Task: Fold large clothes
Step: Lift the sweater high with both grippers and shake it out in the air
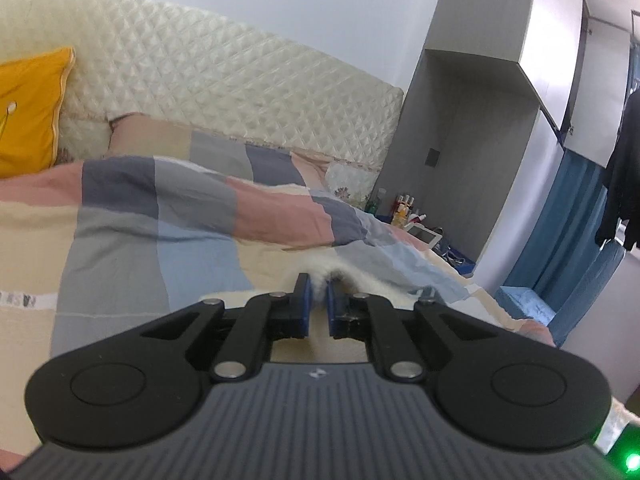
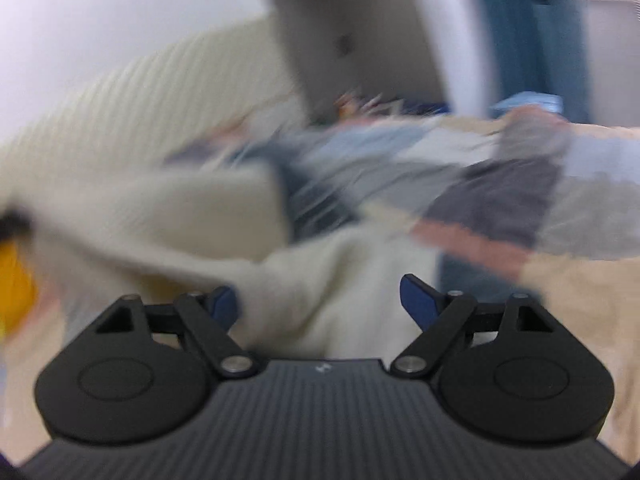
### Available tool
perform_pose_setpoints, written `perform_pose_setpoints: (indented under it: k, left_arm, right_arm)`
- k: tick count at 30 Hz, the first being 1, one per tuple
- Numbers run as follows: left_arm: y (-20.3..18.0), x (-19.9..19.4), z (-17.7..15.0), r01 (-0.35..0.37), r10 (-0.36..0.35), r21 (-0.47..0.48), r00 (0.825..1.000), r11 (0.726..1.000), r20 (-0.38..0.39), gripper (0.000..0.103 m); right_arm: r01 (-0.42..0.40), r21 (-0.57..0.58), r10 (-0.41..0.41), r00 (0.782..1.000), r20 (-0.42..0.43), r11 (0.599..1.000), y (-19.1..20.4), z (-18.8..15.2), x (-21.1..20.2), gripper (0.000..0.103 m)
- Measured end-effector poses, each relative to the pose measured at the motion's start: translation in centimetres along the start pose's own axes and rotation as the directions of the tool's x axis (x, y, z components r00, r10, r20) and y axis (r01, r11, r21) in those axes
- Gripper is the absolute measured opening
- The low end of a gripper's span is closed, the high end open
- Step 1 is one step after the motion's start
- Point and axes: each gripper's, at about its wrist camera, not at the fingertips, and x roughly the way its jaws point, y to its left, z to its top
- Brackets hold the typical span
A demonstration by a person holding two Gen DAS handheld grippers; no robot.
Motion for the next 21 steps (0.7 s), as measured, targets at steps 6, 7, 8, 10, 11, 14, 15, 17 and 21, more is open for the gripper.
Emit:
perform_pose_setpoints:
  k: [6, 7, 8, 10, 11, 14, 15, 17, 21]
  left_arm:
    - [0.6, 0.1, -0.7, 0.003, -0.002, -0.026, 1.0, 1.0, 0.018, 0.01]
    - [0.8, 0.2, -0.9, -0.007, 0.007, -0.031, 1.0, 1.0, 0.017, 0.01]
    - [1.1, 0.4, -0.9, -0.015, 0.016, -0.039, 1.0, 0.999, 0.015, 0.01]
    - [1.6, 0.6, -1.0, -0.017, 0.017, -0.067, 1.0, 0.998, 0.002, 0.01]
    - [1.8, 0.7, -1.1, -0.014, 0.013, -0.08, 1.0, 0.997, -0.007, 0.01]
    - [2.1, 0.5, -1.3, -0.021, 0.02, -0.093, 1.0, 0.995, -0.009, 0.01]
    - [2.2, 0.2, -1.2, -0.027, 0.027, -0.098, 1.0, 0.995, -0.004, 0.01]
    - [2.7, -0.6, -0.4, -0.033, 0.035, -0.131, 0.999, 0.991, 0.012, 0.01]
    - [3.6, -2.8, 2.7, -0.015, 0.025, -0.217, 0.999, 0.976, 0.042, 0.01]
  right_arm:
    - [0.013, -0.085, -0.016, 0.999, -0.038, 0.996, 0.3, 1.3, 1.6, 0.088]
    - [0.009, -0.099, -0.017, 0.997, -0.081, 0.995, 0.5, 1.1, 2.1, 0.088]
    - [0.006, -0.113, -0.02, 0.991, -0.129, 0.994, 0.8, 0.8, 2.7, 0.087]
    - [0.001, -0.161, -0.034, 0.979, -0.202, 0.987, 1.4, -0.3, 3.5, 0.076]
    - [-0.008, -0.177, -0.03, 0.976, -0.213, 0.984, 1.6, -0.8, 3.3, 0.055]
    - [-0.054, -0.197, 0.026, 0.989, -0.143, 0.979, 2.1, -0.1, 1.7, 0.01]
    - [-0.056, -0.21, 0.036, 0.995, -0.094, 0.976, 2.6, 0.5, 0.6, 0.009]
    - [-0.07, -0.253, 0.069, 0.998, -0.016, 0.965, 3.5, 2.2, -1.7, 0.008]
    - [-0.133, -0.321, 0.164, 0.984, 0.072, 0.938, 4.9, 6.8, -5.7, 0.008]
